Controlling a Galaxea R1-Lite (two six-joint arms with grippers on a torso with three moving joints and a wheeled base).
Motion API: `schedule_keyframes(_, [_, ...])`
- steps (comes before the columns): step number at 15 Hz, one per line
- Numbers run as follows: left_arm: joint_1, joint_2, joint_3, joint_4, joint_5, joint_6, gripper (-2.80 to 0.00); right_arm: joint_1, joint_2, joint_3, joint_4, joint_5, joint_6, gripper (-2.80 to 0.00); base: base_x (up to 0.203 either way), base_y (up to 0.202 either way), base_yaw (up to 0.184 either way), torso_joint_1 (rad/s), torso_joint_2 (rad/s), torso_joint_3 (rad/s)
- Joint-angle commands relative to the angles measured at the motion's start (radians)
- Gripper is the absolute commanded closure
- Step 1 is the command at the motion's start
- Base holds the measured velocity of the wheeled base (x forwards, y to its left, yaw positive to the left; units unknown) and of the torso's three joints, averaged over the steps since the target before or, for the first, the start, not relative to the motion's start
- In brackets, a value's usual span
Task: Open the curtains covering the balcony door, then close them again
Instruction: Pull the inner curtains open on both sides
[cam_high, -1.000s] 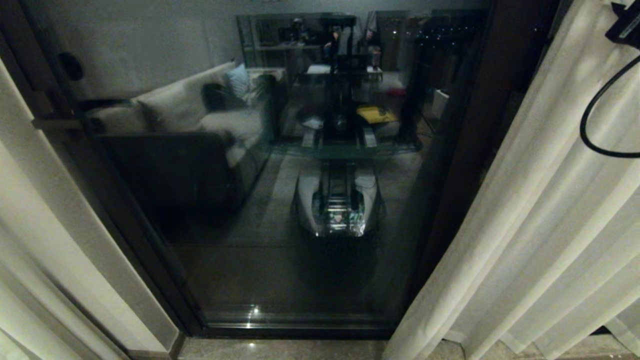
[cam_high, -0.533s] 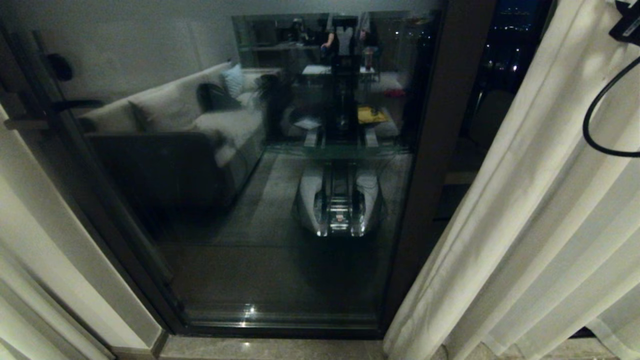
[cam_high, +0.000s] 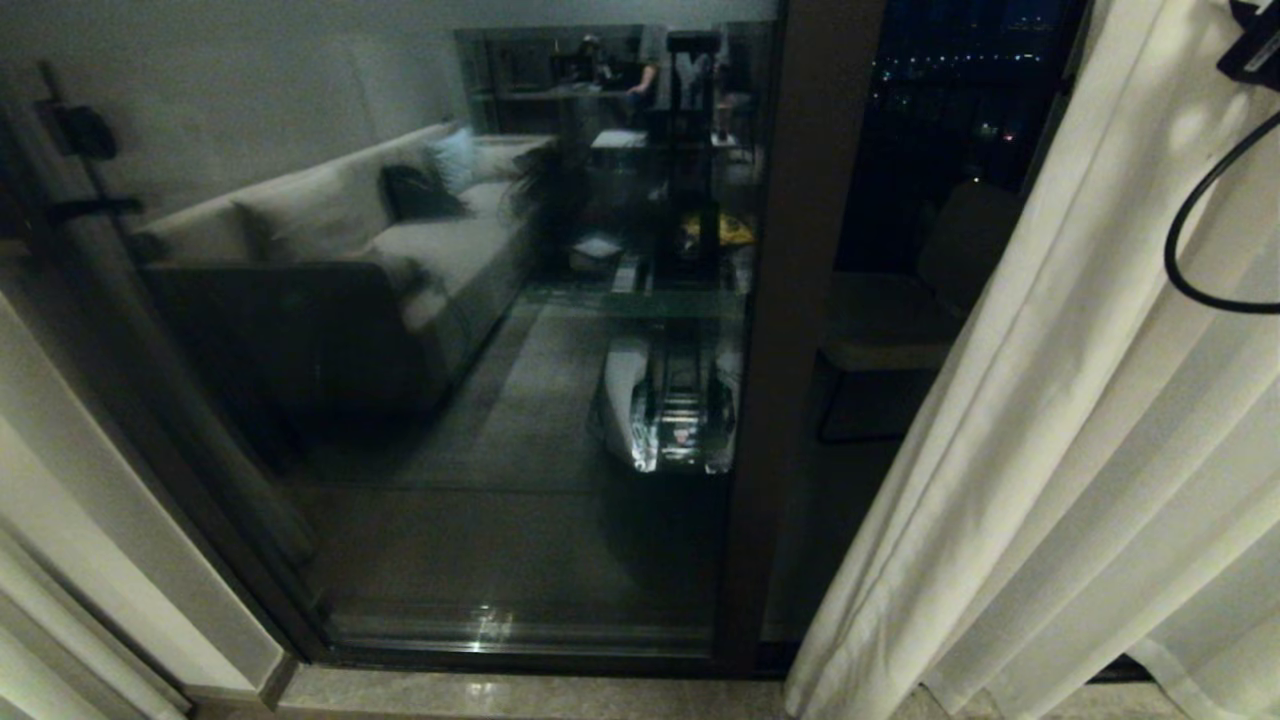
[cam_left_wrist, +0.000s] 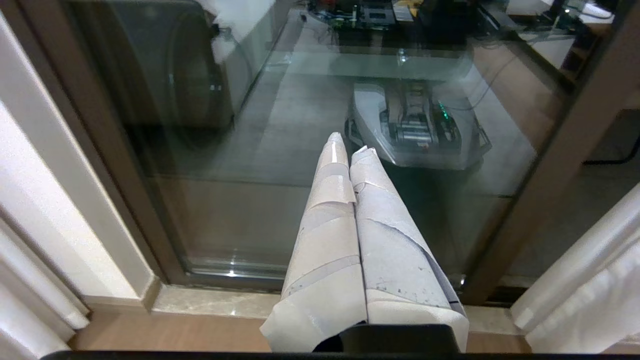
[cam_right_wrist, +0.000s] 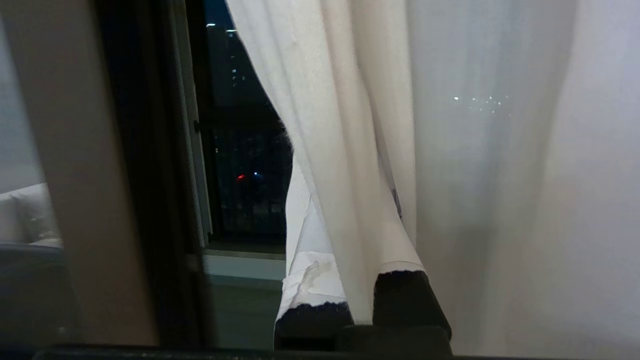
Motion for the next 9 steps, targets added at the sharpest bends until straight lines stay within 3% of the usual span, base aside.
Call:
schedule_keyframes(1, [0.000,0.000,0.000,-0.001,0.000,0.000,0.00,-0.008,0.002,0.000,-0.004,0.003,0.003,0.00,0.000,-0.189,0.002,0.001,0.00,-0.001])
schedule_keyframes(9, [0.000,0.000,0.000,0.001,0.000,0.000,0.00,-0.033,0.004,0.000,-0.004,0.003,0.009,0.00,0.000,-0.190,0.002,0.002,0.00,0.002])
